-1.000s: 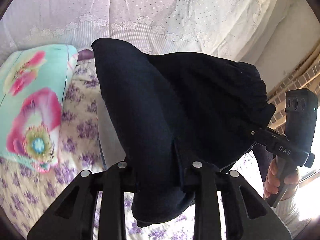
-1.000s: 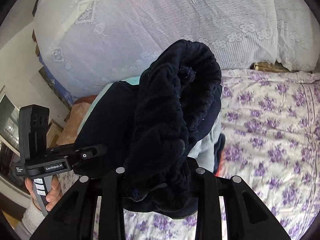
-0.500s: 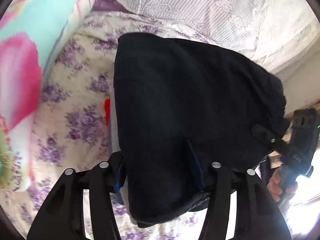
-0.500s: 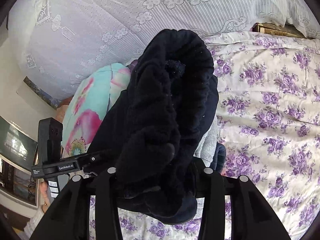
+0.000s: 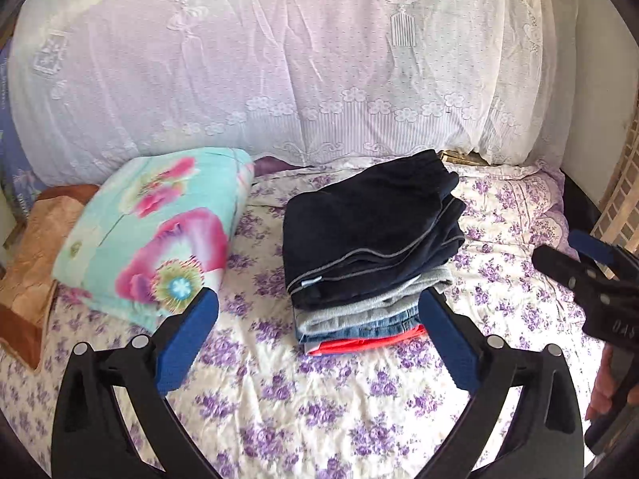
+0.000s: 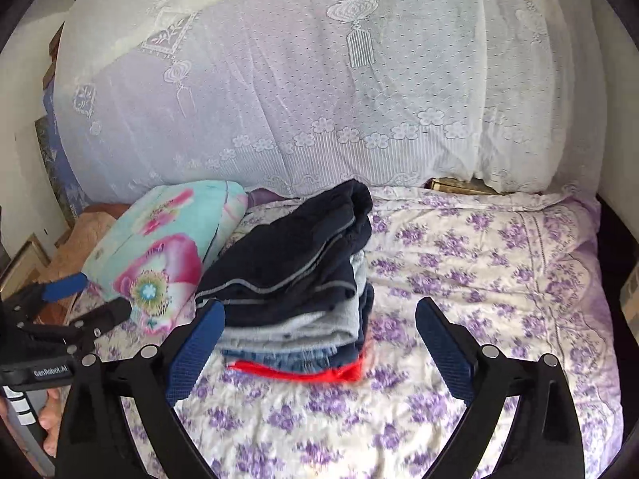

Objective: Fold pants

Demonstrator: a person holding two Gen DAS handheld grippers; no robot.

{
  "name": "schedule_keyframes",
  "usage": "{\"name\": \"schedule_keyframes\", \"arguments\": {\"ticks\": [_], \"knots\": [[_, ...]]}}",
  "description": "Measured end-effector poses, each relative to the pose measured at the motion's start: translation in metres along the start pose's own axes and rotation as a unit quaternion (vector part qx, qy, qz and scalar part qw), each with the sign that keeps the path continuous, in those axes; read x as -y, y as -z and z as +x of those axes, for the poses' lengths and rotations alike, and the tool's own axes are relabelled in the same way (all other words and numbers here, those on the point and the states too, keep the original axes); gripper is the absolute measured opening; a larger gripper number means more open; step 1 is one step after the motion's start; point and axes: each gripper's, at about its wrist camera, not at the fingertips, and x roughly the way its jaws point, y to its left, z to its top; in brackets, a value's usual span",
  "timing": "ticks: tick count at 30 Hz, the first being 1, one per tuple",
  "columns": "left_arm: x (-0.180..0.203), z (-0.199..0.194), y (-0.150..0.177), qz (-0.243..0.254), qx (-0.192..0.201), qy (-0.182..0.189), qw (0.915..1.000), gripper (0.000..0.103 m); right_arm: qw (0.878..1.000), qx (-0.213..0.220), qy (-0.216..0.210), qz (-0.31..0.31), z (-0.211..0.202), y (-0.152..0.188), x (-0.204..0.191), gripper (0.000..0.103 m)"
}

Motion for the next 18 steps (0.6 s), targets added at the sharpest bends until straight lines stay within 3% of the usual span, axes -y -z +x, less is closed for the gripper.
{"name": "schedule_keyframes", "arguments": {"ticks": [6, 11, 18], "knots": [[0.018, -0.067, 0.041, -0.018, -0.034, -0.034, 0.9987, 0.098, 0.995, -0.048, 0.082, -0.026, -0.060, 0.056, -0.023, 0.097], [0.025, -0.109, 0.068, -0.028, -0.041, -0.030, 0.9983, 0.098, 0.993, -0.062, 0.096, -0.019, -0.093, 0.085, -0.030, 0.097], [0.031, -0.136, 0.080, -0.018, -0.029, -0.032, 0.9989, 0.098, 0.993, -0.058, 0.107, -0.002, -0.125, 0.105, -0.027, 0.097]]}}
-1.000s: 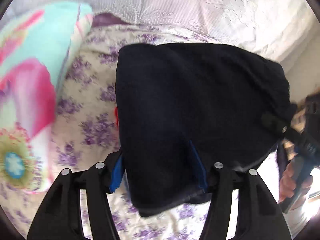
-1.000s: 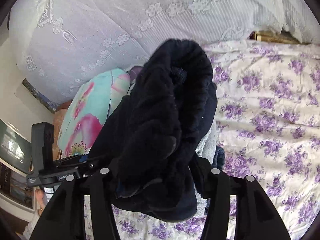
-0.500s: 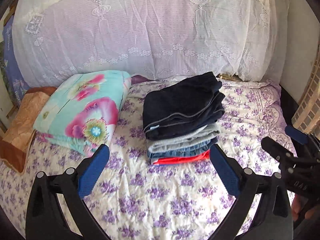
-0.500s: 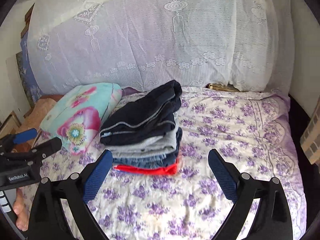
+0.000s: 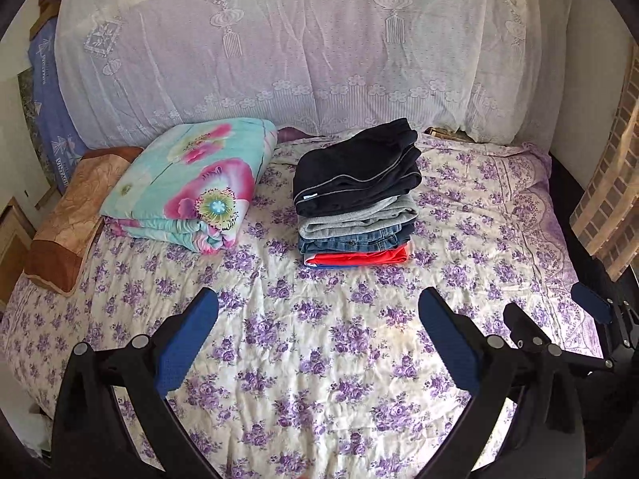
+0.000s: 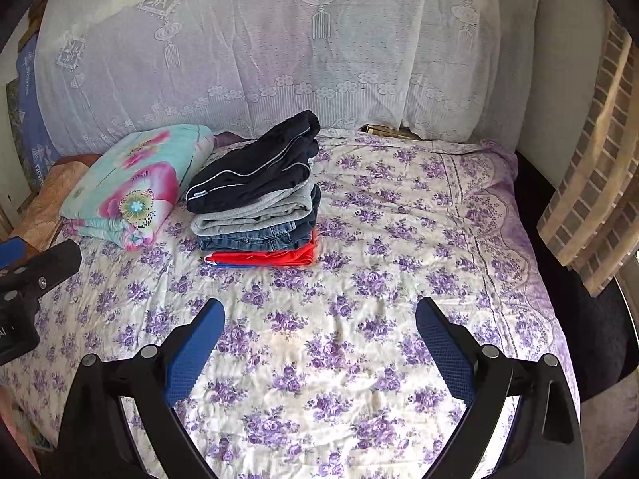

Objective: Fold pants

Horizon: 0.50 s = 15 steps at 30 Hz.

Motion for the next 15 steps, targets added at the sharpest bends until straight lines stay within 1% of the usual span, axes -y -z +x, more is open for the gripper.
{"name": "schedule_keyframes", "arguments": {"ticks": [6, 15], "knots": [[0.001, -0.009, 0.008, 0.003, -0.001, 0.000, 1.0000, 0.098, 1.000, 0.001, -0.006, 0.001, -0.013, 0.009, 0.000, 0.097], [0.000, -0.013, 0.013, -0.004, 0.003, -0.009, 0.9999, 0.098, 1.000, 0.002, -0.013, -0.004, -0.018, 0.011, -0.006, 0.097]]}}
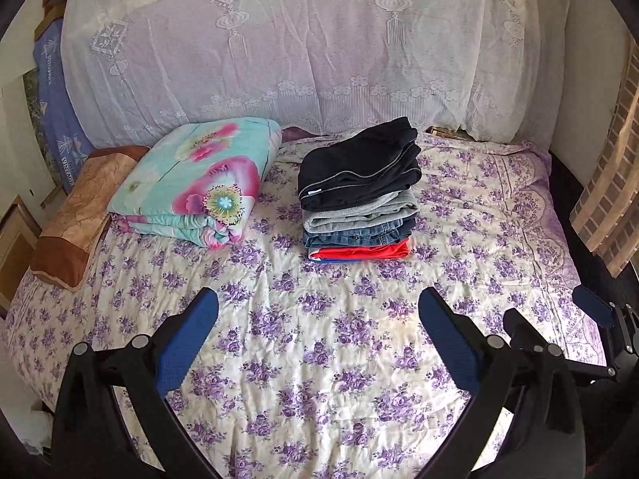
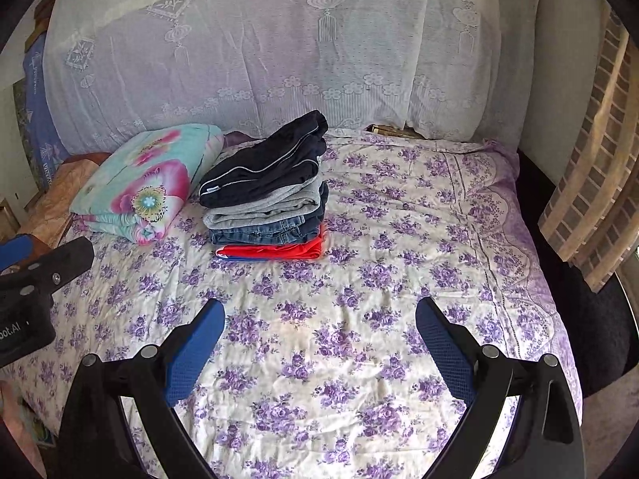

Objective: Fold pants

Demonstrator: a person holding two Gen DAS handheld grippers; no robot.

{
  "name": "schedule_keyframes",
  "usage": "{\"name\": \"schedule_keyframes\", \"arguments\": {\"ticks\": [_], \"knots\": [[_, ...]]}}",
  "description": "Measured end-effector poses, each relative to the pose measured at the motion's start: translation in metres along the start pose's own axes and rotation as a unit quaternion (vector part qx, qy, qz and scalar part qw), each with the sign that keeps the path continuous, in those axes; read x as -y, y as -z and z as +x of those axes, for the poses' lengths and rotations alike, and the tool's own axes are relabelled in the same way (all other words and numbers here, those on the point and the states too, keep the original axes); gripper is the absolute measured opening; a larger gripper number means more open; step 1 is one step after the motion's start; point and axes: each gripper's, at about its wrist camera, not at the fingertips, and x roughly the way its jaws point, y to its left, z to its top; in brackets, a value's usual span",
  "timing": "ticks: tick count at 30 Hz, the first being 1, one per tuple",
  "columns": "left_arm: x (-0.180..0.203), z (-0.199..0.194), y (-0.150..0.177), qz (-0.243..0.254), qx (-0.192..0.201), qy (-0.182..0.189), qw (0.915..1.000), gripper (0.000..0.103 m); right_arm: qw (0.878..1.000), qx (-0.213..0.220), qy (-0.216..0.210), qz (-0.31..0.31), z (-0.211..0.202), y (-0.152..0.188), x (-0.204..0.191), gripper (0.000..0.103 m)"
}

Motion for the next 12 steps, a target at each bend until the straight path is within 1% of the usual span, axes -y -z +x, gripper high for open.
{"name": "schedule_keyframes", "arguments": {"ticks": [3, 12], "knots": [[-0.0004, -0.0010, -0.0018, 0.000, 0.003, -0.003, 1.0000, 0.098, 1.000, 0.000, 0.001, 0.000, 0.0003, -0.0004, -0.0008, 0.097], [-0.0020, 0.0055, -0.0062, -0.006, -0.008, -0.004, 0.9999, 0.098, 1.000, -0.004, -0.001, -0.002, 0.0036, -0.0028, -0.0025, 0.097]]}}
